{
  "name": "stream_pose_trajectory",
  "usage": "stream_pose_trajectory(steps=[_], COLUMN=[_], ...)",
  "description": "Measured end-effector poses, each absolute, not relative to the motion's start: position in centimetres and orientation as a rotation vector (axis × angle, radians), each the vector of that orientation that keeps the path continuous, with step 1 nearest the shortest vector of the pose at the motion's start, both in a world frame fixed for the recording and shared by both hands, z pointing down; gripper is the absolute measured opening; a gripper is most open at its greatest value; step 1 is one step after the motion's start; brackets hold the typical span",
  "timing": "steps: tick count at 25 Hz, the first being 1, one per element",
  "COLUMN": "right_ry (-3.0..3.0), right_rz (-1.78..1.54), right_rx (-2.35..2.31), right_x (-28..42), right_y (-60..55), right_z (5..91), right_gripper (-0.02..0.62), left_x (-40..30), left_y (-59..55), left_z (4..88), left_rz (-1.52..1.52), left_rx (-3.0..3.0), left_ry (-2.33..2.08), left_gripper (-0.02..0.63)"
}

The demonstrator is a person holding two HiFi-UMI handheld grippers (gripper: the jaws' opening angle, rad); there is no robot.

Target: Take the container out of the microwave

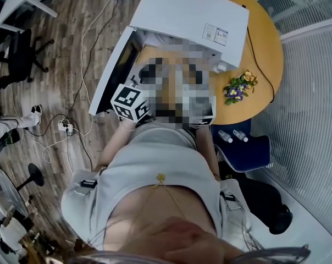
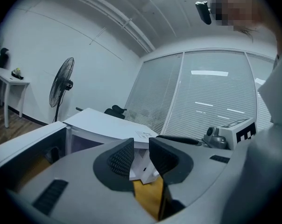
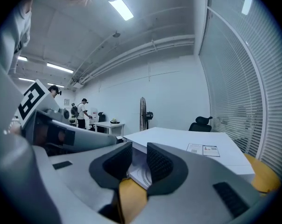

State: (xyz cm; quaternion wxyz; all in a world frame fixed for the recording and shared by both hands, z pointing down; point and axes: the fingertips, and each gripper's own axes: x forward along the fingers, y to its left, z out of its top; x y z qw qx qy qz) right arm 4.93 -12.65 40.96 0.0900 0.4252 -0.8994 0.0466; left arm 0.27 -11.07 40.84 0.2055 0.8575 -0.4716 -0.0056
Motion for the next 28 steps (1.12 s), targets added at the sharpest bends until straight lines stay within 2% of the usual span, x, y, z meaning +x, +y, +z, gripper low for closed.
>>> stream_pose_trajectory(steps=[15,28], right_ry=[-2.677,-2.618], right_rz=[0.168,0.171], right_rx=[1.272,1.356], right_x=[6.4,2.9], right_y=[-13.4,-16.1], right_z=[41.6,41.7], right_gripper=[0.107,0.107], left_x=[1.3,-1.7], left_y=[-12.0,-15.9], left_z=[41.1,40.6], left_rz=[-0.023,-0.029], left_rx=[2.392,2.439], left_ry=[-1.326,-1.253], left_gripper=[0.103,0.102])
